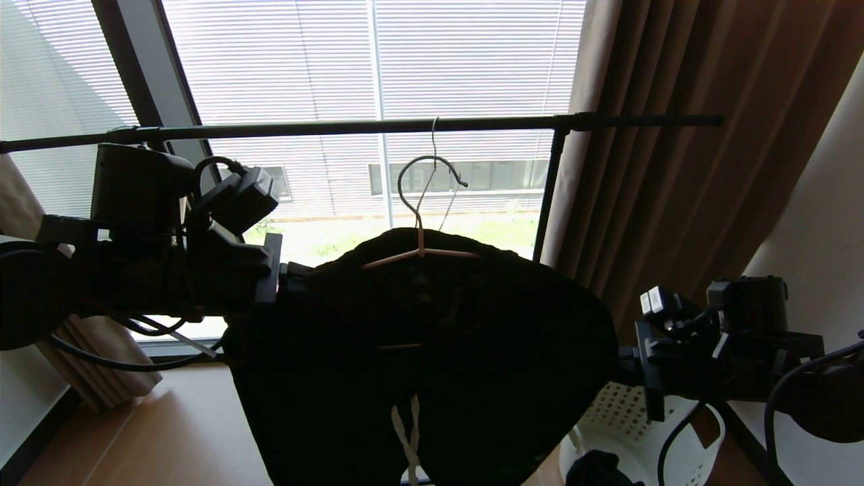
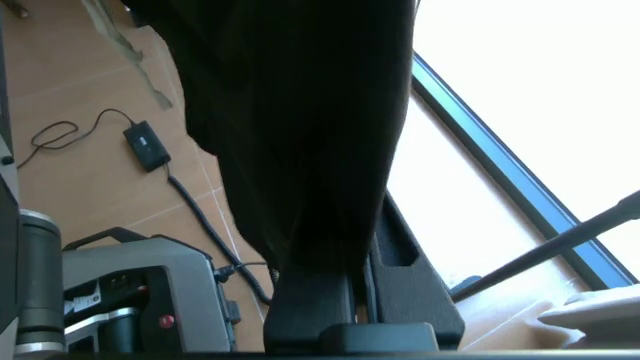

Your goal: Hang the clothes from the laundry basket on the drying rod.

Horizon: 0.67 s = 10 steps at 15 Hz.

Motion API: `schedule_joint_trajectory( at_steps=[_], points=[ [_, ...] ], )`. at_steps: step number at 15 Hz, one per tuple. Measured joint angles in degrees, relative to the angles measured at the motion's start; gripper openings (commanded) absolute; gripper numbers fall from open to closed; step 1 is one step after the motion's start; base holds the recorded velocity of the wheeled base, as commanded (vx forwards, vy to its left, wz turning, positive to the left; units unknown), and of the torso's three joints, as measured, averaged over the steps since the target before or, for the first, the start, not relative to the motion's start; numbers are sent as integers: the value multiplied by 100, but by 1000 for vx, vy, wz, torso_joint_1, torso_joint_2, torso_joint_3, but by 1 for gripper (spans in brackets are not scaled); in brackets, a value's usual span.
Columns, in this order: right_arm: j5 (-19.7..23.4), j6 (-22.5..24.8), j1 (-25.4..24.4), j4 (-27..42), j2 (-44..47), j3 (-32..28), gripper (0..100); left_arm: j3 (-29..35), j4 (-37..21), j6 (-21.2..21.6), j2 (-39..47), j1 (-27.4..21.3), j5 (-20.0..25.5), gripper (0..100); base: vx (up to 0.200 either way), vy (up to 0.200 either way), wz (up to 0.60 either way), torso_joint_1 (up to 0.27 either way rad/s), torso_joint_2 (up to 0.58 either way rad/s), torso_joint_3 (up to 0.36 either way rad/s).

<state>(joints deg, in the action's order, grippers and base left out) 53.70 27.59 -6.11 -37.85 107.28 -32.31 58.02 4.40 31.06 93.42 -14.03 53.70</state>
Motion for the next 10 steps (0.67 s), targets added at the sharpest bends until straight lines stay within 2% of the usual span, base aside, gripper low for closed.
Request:
schedule_joint_trajectory(
  at_steps=[10],
  points=[
    [2,7,416,-2,273,-267,0,-265,-2,-20,-334,425,137,0,0,0,0,0,0,0]
  ],
)
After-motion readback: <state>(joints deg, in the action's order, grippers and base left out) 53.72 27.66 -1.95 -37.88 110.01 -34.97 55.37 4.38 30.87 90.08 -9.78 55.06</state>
